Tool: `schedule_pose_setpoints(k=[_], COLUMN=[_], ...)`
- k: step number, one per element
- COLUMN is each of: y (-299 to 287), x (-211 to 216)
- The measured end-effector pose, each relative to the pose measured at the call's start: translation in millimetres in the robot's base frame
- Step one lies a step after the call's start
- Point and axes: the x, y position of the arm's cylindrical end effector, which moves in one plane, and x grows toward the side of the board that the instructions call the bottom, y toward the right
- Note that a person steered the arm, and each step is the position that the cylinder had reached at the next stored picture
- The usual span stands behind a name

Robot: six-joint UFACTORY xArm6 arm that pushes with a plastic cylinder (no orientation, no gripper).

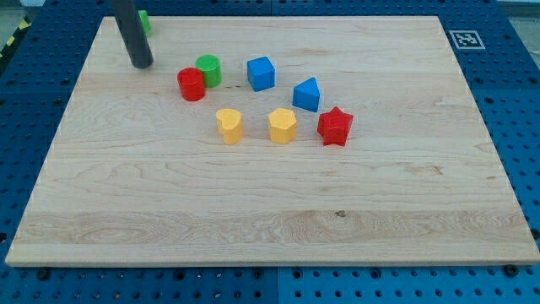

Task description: Nudge the green circle a bit

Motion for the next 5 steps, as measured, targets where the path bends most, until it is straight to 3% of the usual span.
schedule_pose_setpoints(k=[2,4,5], y=[15.2,64.2,90.7], x=[18.1,26.1,50.5])
